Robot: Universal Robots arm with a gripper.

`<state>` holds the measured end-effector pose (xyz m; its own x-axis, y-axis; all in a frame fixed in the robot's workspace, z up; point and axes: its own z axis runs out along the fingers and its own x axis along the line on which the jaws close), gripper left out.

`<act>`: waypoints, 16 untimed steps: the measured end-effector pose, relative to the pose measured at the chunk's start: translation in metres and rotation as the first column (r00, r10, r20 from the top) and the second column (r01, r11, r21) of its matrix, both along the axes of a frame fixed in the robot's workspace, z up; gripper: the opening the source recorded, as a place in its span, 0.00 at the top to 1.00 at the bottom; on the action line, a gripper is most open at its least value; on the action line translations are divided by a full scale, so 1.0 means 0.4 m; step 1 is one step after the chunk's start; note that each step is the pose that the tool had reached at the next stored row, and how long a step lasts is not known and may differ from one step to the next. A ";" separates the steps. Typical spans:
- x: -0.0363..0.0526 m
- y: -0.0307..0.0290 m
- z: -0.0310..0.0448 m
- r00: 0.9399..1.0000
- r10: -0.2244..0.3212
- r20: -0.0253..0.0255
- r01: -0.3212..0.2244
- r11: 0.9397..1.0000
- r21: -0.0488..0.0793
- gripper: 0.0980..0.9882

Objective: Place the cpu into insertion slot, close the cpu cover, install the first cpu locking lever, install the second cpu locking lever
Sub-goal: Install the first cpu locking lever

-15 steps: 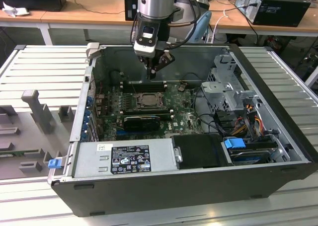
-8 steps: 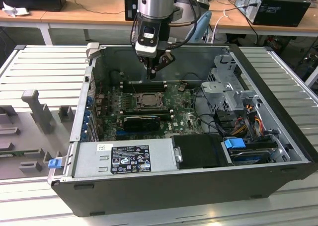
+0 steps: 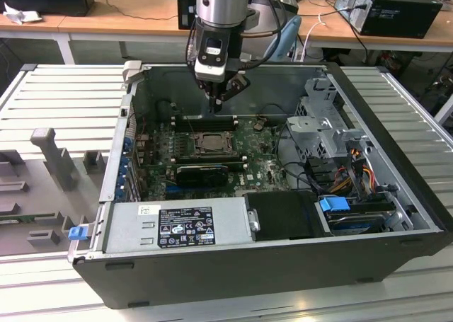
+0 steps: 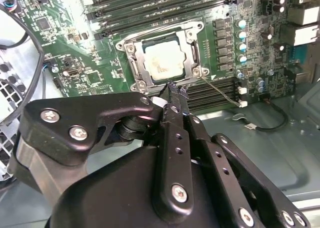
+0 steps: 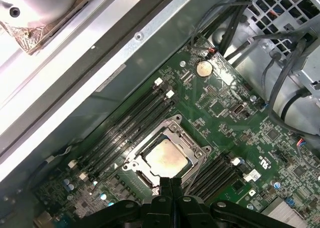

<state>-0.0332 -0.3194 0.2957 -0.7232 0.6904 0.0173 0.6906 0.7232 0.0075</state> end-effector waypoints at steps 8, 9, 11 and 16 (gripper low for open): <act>0.000 0.000 0.000 0.999 0.038 0.000 -0.038 0.999 0.000 0.99; 0.000 0.000 0.000 0.999 0.043 0.000 -0.043 0.999 0.000 0.99; 0.000 0.000 0.000 0.999 0.050 0.000 -0.050 0.999 0.000 0.99; 0.000 0.000 0.000 0.998 0.069 0.000 -0.069 0.998 0.000 0.99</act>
